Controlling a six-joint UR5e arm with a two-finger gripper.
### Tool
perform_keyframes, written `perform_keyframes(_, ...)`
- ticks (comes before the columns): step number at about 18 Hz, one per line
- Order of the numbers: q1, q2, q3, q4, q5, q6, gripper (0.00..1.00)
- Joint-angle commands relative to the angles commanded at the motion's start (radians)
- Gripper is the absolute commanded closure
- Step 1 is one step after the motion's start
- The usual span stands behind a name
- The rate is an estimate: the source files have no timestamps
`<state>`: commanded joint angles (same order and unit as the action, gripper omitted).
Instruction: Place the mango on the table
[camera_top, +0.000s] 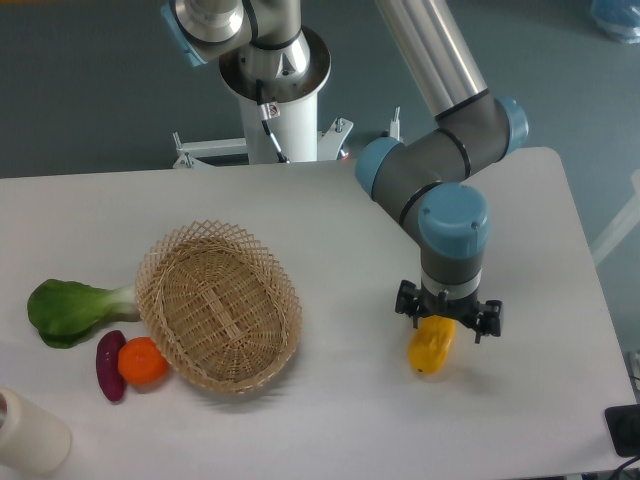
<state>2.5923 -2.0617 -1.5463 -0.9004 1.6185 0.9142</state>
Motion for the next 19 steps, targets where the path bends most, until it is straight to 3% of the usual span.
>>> perform_keyframes(4,0.034,0.034,0.012,-0.061,-0.043,0.029,0.0)
perform_keyframes(9,0.089,0.078,0.057,-0.264,-0.049,0.239,0.0)
perform_keyframes(15,0.101,0.089,0.057,-0.261,-0.049,0.347,0.0)
perform_keyframes(19,0.1,0.089,0.052,-0.259,-0.045,0.348,0.0)
